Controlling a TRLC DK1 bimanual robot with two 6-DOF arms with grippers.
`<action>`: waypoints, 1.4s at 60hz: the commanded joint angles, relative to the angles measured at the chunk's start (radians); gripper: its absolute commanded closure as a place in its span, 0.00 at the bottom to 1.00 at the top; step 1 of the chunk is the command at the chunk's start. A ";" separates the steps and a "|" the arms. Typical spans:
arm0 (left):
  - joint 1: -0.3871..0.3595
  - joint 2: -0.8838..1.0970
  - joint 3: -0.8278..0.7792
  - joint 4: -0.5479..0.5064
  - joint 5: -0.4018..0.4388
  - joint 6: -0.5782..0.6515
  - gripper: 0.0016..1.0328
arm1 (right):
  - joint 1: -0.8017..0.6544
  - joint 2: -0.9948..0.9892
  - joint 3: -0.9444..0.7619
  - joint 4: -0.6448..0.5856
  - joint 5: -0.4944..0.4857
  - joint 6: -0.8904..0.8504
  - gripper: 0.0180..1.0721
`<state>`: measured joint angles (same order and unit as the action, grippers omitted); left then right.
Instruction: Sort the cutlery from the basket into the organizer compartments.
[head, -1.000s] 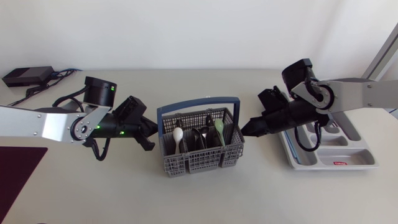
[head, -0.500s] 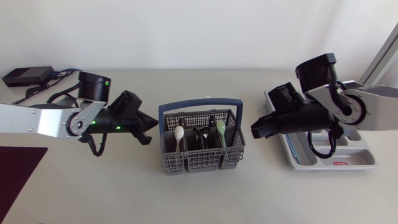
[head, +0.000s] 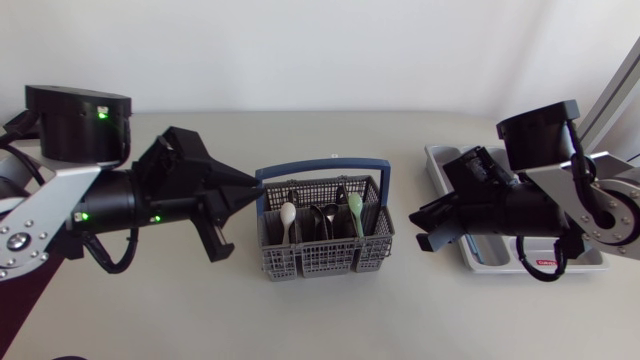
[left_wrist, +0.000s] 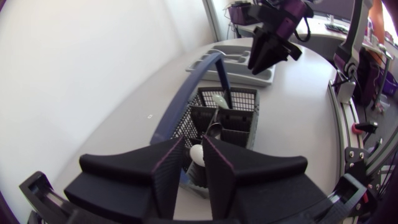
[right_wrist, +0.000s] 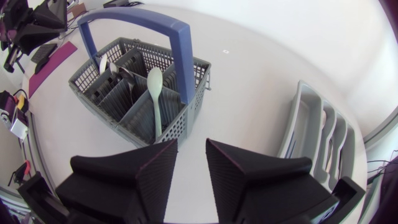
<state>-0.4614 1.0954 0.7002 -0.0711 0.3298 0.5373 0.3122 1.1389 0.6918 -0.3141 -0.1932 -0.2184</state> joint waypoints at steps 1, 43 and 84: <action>-0.083 0.006 0.019 -0.025 -0.052 0.072 0.63 | 0.004 -0.036 -0.038 -0.014 0.005 -0.035 0.59; -0.336 0.365 0.257 -0.127 -0.368 0.437 0.60 | -0.028 -0.130 -0.107 -0.022 -0.041 -0.108 0.56; -0.342 0.520 0.360 -0.145 -0.505 0.641 0.60 | -0.064 -0.148 -0.130 -0.011 -0.080 -0.150 0.56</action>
<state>-0.7952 1.5864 1.0210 -0.2047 -0.1616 1.1320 0.2588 0.9985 0.5999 -0.3325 -0.2653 -0.3454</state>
